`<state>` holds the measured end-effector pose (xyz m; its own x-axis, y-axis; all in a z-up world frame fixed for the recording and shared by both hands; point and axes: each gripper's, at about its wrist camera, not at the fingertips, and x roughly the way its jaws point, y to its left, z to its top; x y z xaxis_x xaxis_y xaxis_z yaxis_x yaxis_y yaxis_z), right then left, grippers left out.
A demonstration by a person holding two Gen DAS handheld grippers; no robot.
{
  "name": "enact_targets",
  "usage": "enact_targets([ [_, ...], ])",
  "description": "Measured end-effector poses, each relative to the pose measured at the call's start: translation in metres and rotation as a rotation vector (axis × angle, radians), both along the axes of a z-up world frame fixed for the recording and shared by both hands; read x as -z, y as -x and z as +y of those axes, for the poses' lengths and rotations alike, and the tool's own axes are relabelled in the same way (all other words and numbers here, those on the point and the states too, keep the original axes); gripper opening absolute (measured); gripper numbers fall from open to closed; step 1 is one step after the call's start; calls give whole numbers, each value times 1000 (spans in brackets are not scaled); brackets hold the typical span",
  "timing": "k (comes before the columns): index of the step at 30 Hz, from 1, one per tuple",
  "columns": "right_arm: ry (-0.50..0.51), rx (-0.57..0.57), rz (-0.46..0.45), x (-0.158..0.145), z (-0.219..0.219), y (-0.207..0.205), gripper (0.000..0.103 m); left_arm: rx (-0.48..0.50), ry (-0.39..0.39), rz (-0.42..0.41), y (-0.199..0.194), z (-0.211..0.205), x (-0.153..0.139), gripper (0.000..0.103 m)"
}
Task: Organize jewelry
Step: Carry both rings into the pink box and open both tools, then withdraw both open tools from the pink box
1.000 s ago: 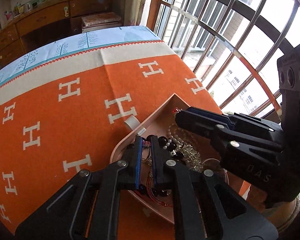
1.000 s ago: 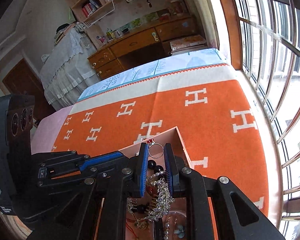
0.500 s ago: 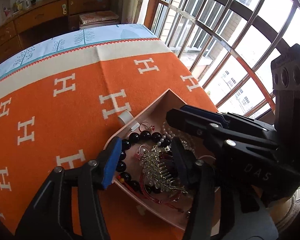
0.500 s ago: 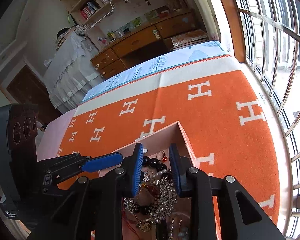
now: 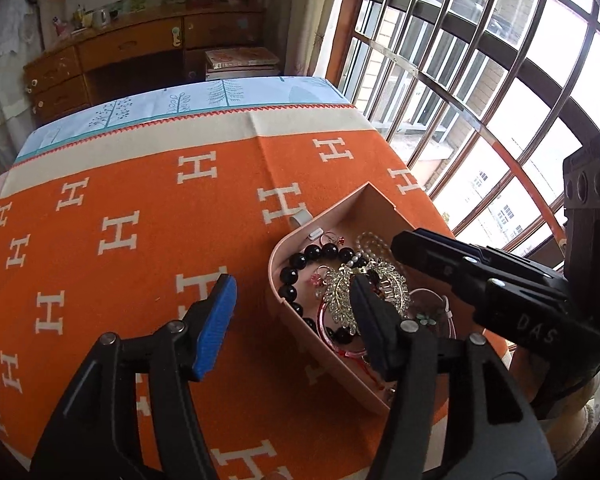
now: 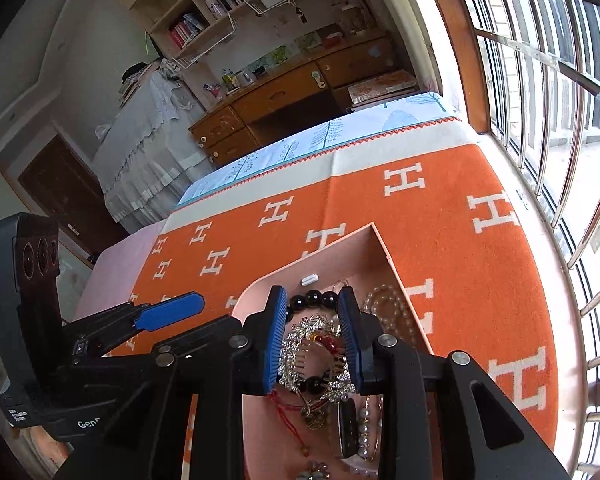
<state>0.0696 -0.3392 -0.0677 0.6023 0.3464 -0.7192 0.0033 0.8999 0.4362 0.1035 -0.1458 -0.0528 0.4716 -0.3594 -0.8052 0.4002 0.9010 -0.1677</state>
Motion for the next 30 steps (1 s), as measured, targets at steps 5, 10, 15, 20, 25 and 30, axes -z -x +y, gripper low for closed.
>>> enact_targets([
  [5,13,-9,-6,-4,14,26,27,-57,-13,-33,25,23,-8,56],
  [10,43,-32,2,-6,34,54,28,-137,-33,-59,53,45,-13,56],
  [15,61,-47,3,-13,55,85,32,-205,-89,-107,80,61,-21,63],
  [20,50,-57,-4,-25,70,111,33,-280,-112,-177,101,74,-39,72],
  [25,54,-56,-18,-43,79,128,34,-344,-120,-165,113,87,-57,78],
  [30,66,-63,-58,-69,89,143,39,-356,-135,-197,130,89,-68,78],
])
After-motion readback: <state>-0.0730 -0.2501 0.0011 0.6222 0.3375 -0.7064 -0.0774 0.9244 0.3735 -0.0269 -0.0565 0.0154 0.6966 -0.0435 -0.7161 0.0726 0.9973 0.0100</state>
